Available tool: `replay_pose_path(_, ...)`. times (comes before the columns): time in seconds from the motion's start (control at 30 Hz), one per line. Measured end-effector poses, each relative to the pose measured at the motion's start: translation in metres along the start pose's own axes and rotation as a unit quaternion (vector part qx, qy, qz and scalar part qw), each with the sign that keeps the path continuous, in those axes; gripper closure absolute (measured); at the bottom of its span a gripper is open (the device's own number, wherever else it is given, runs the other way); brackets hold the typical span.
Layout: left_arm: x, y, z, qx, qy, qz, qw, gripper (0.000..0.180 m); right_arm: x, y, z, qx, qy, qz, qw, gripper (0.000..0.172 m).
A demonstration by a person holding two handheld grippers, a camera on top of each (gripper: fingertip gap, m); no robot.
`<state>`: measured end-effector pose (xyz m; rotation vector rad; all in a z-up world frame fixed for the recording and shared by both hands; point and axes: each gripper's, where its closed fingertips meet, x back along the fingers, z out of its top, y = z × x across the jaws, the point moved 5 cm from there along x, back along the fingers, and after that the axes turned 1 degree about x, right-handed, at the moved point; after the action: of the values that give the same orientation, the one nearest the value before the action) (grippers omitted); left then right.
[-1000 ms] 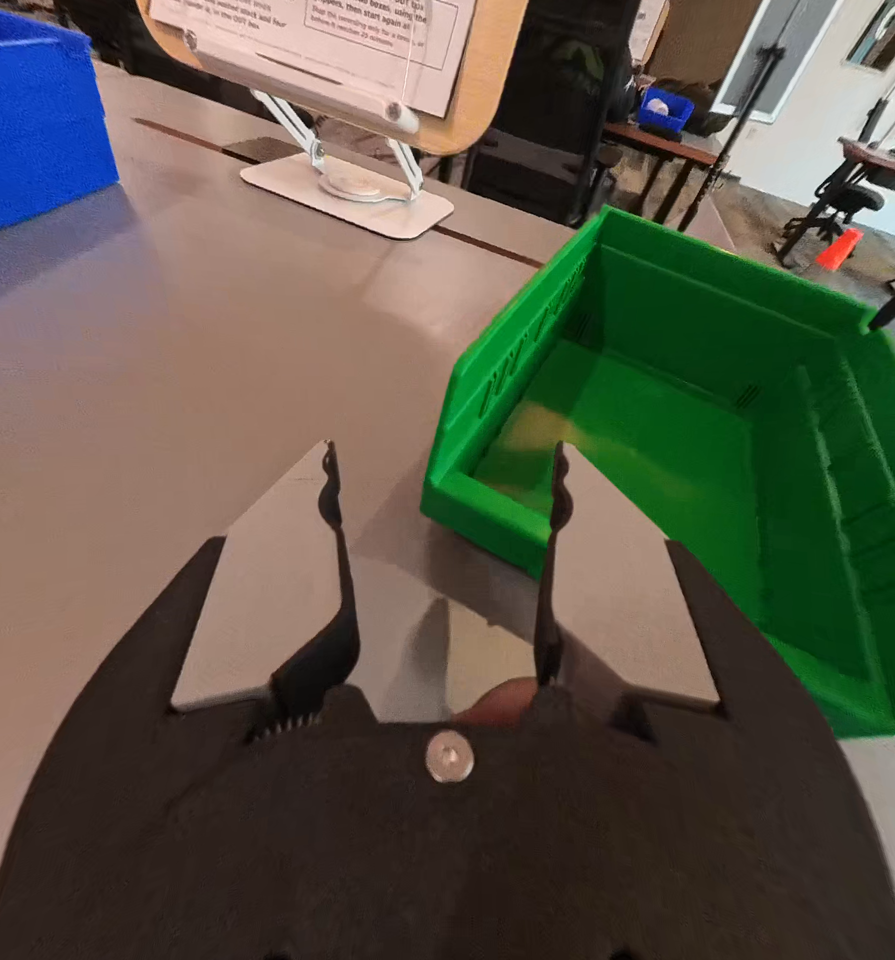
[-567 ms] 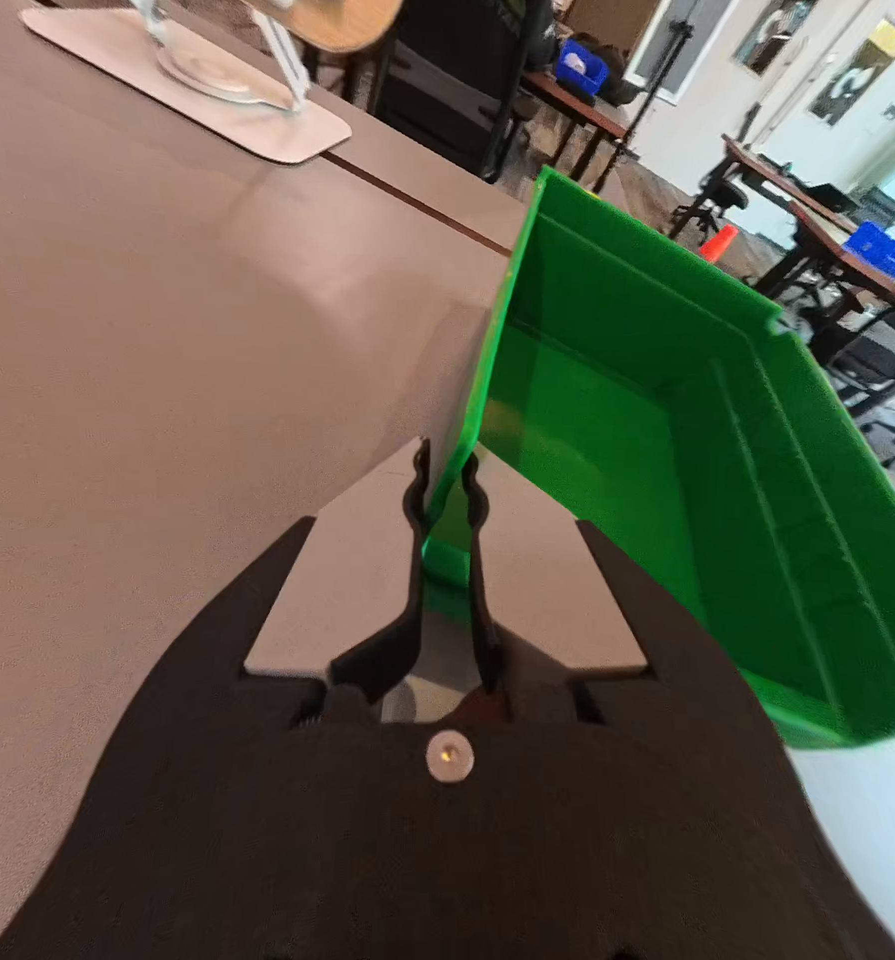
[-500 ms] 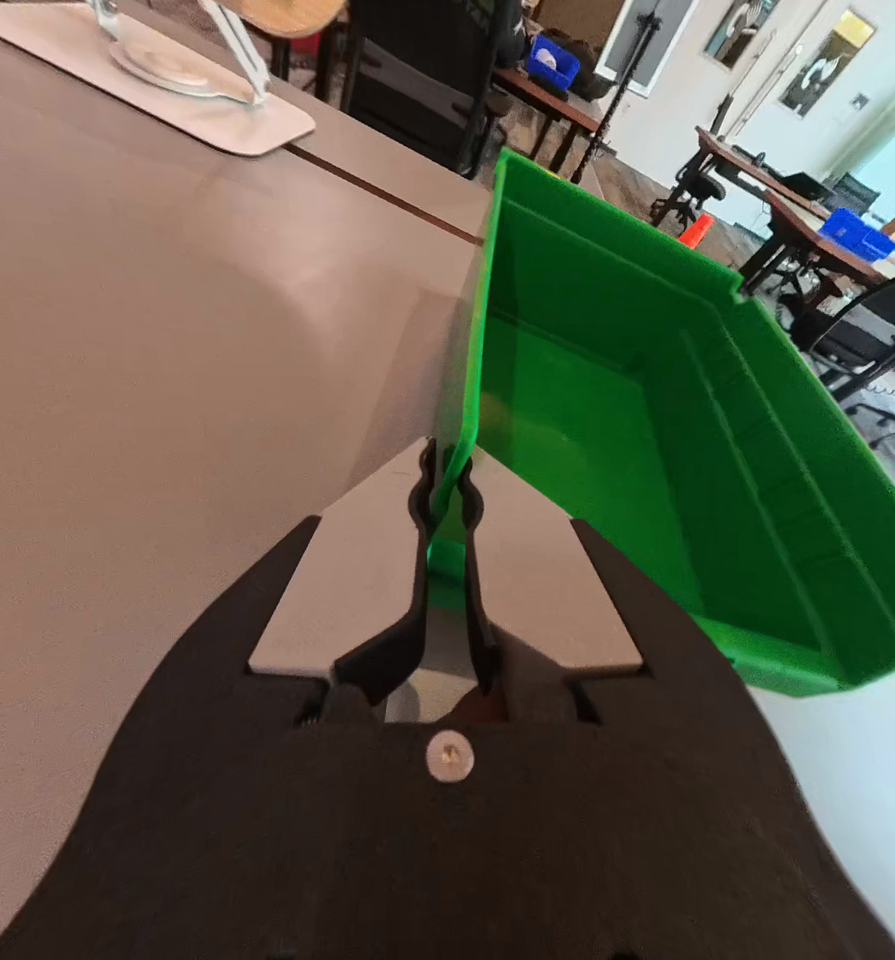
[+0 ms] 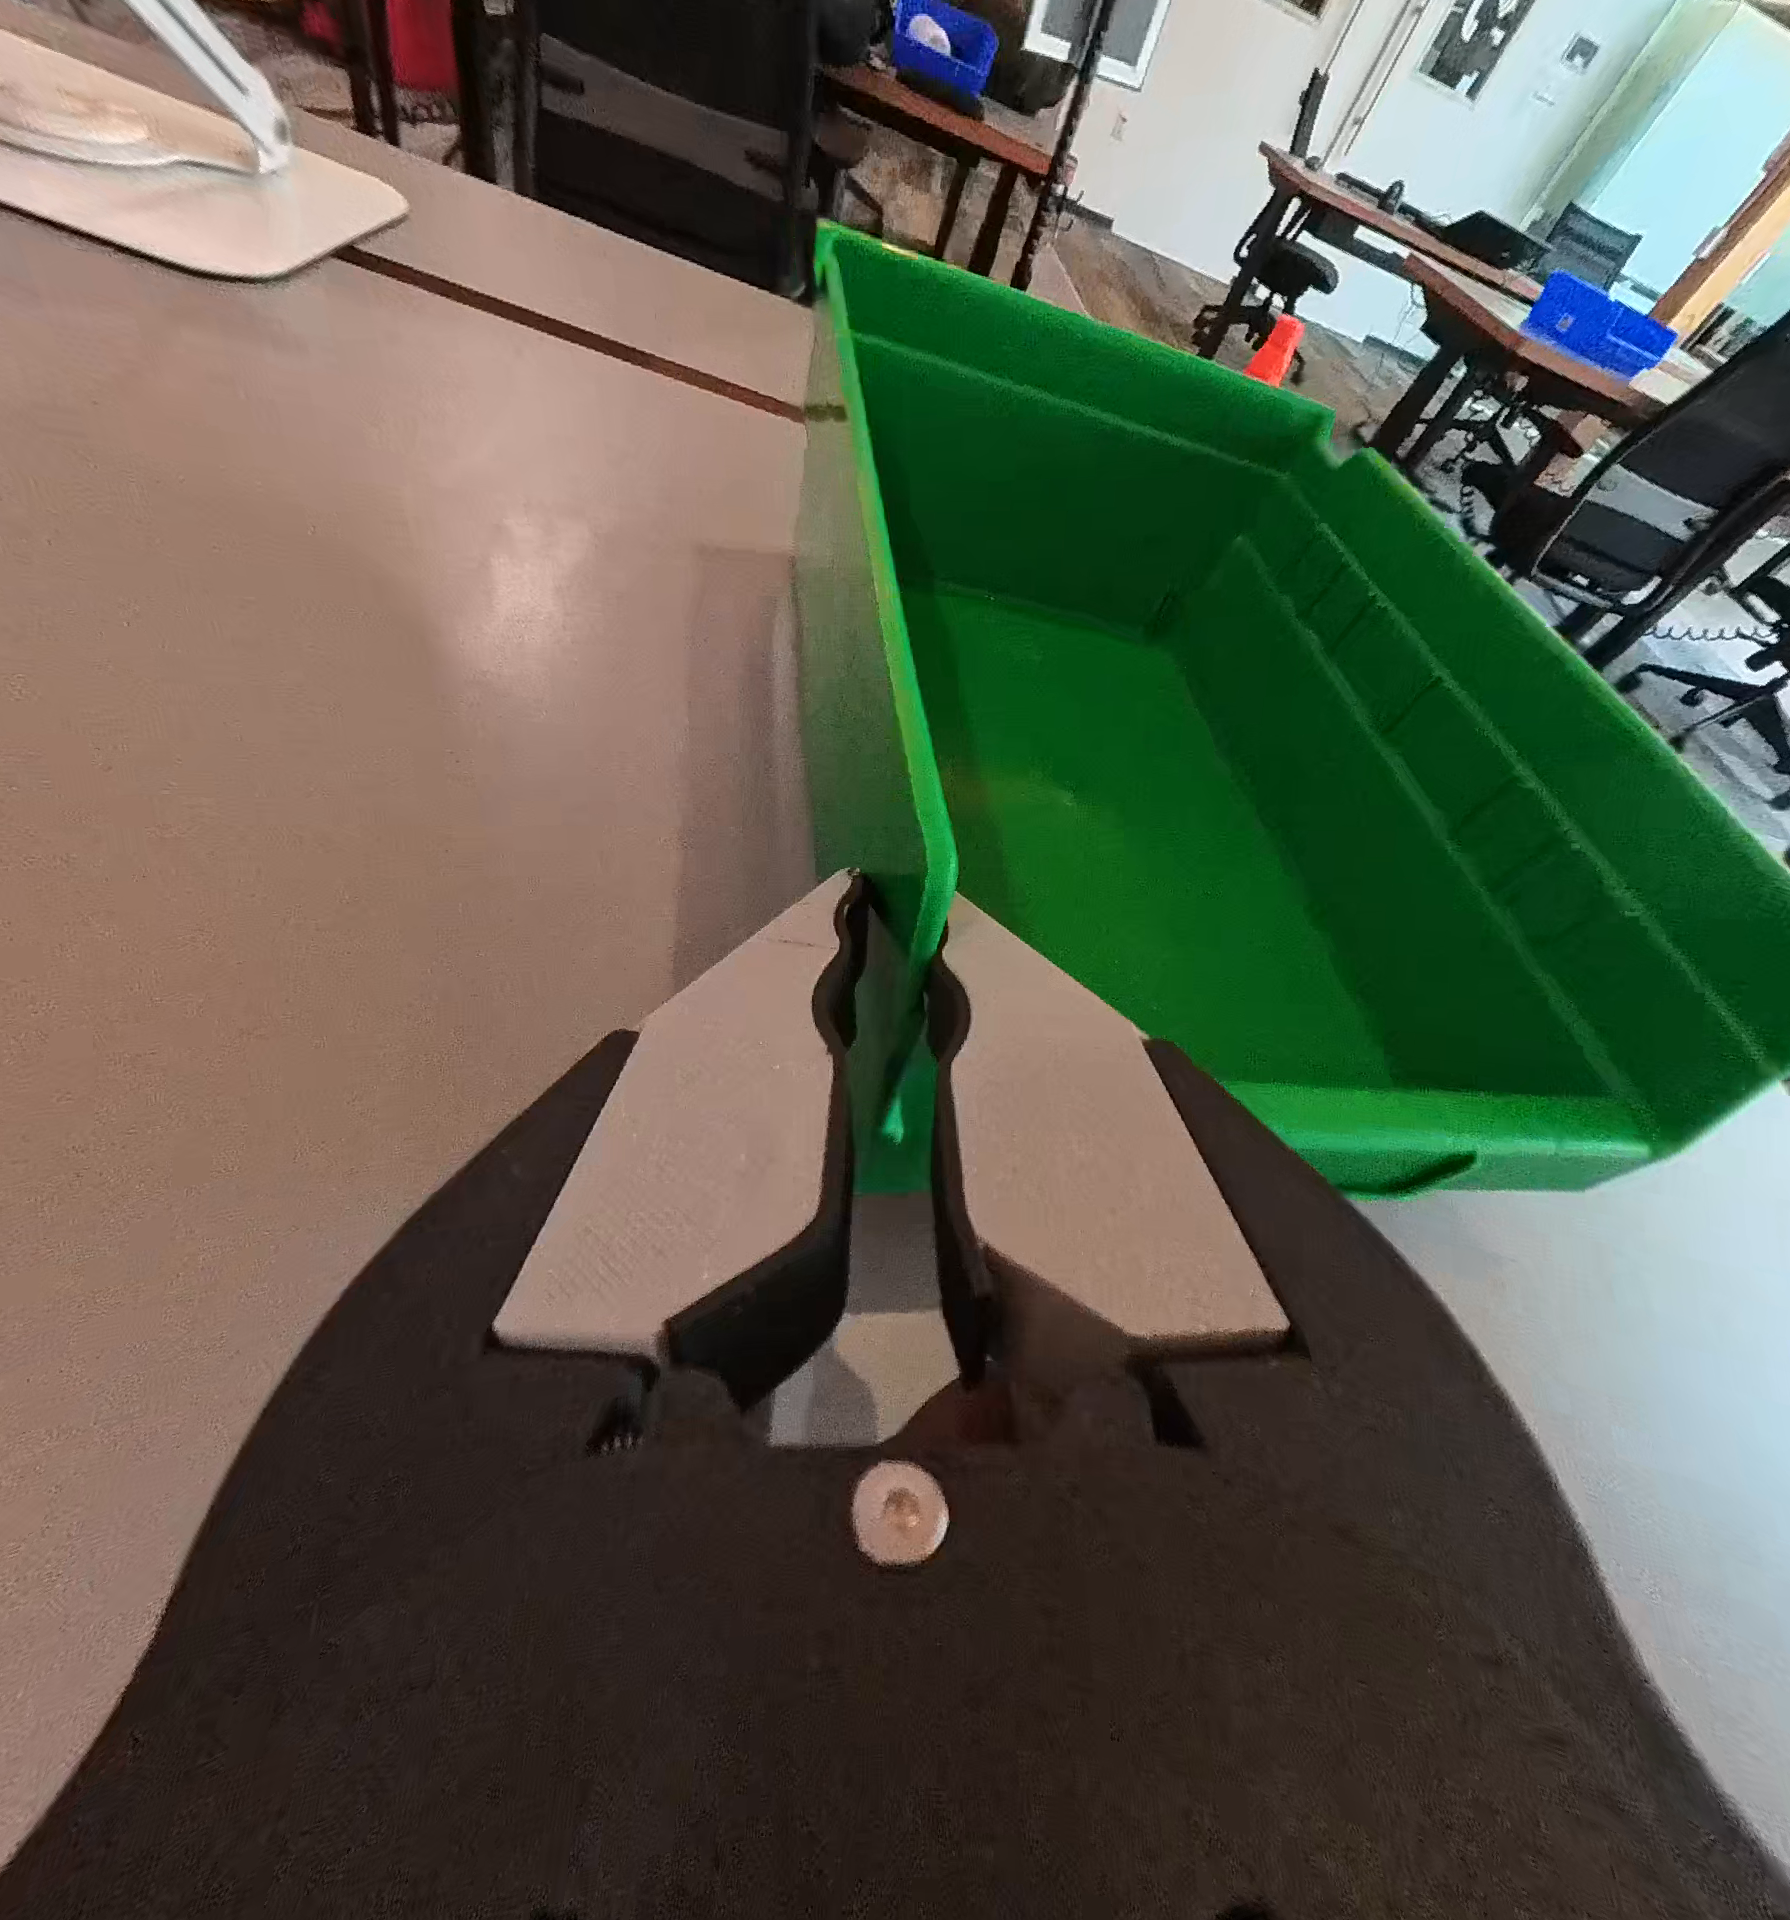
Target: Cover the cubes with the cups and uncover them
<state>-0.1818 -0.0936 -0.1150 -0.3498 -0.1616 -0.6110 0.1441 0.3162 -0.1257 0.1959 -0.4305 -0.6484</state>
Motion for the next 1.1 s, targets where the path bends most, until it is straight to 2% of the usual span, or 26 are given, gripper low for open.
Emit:
replay_pose_path(0.13,-0.005,-0.002,0.001,0.007,0.01,-0.016,1.0,0.177,0.0,-0.003,0.002,0.012,0.002,-0.016,1.0,0.166)
replay_pose_path(0.17,-0.004,0.0,0.0,0.01,0.005,-0.02,1.0,0.163,0.002,-0.003,0.004,0.019,0.011,-0.022,1.0,0.165)
replay_pose_path(0.23,0.005,0.01,0.0,0.025,-0.006,-0.049,0.998,0.119,0.018,0.0,0.016,0.033,0.057,-0.045,0.997,0.145)
replay_pose_path(0.3,0.019,0.021,0.008,0.032,0.015,-0.063,0.997,0.11,0.038,-0.001,0.035,0.039,0.104,-0.046,0.993,0.143)
replay_pose_path(0.37,0.029,0.034,0.022,0.022,0.04,-0.068,0.997,0.099,0.058,-0.014,0.059,0.039,0.156,-0.007,0.987,0.138)
replay_pose_path(0.4,0.033,0.043,0.029,0.012,0.048,-0.086,0.995,0.107,0.065,-0.026,0.071,0.042,0.177,0.024,0.983,0.135)
replay_pose_path(0.43,0.035,0.053,0.036,0.007,0.054,-0.102,0.993,0.107,0.068,-0.04,0.08,0.049,0.185,0.059,0.98,0.132)
replay_pose_path(0.57,0.025,0.083,0.068,0.005,0.085,-0.138,0.987,0.108,0.052,-0.111,0.091,0.069,0.137,0.236,0.96,0.113)
replay_pose_path(0.63,0.006,0.103,0.075,0.009,0.083,-0.171,0.982,0.103,0.03,-0.137,0.093,0.052,0.116,0.291,0.948,0.105)
replay_pose_path(0.7,-0.019,0.127,0.073,0.008,0.049,-0.21,0.976,0.095,0.004,-0.161,0.089,0.047,0.087,0.328,0.939,0.088)
replay_pose_path(0.77,-0.042,0.147,0.069,-0.014,0.037,-0.231,0.972,0.106,-0.019,-0.181,0.084,0.05,0.069,0.352,0.932,0.081)
replay_pose_path(0.83,-0.06,0.16,0.058,-0.037,0.028,-0.227,0.973,0.112,-0.036,-0.192,0.086,0.048,0.095,0.35,0.931,0.083)
replay_pose_path(0.9,-0.064,0.167,0.048,-0.063,-0.002,-0.233,0.97,0.105,-0.041,-0.196,0.091,0.061,0.142,0.346,0.925,0.096)
replay_pose_path(0.97,-0.059,0.166,0.051,-0.081,0.031,-0.221,0.971,0.114,-0.033,-0.193,0.096,0.071,0.174,0.346,0.919,0.1)
replay_pose_path(1.03,-0.054,0.166,0.054,-0.092,0.06,-0.204,0.973,0.116,-0.028,-0.187,0.097,0.078,0.199,0.325,0.921,0.113)
replay_pose_path(1.1,-0.053,0.17,0.055,-0.098,0.06,-0.205,0.972,0.116,-0.03,-0.188,0.092,0.092,0.192,0.315,0.925,0.11)
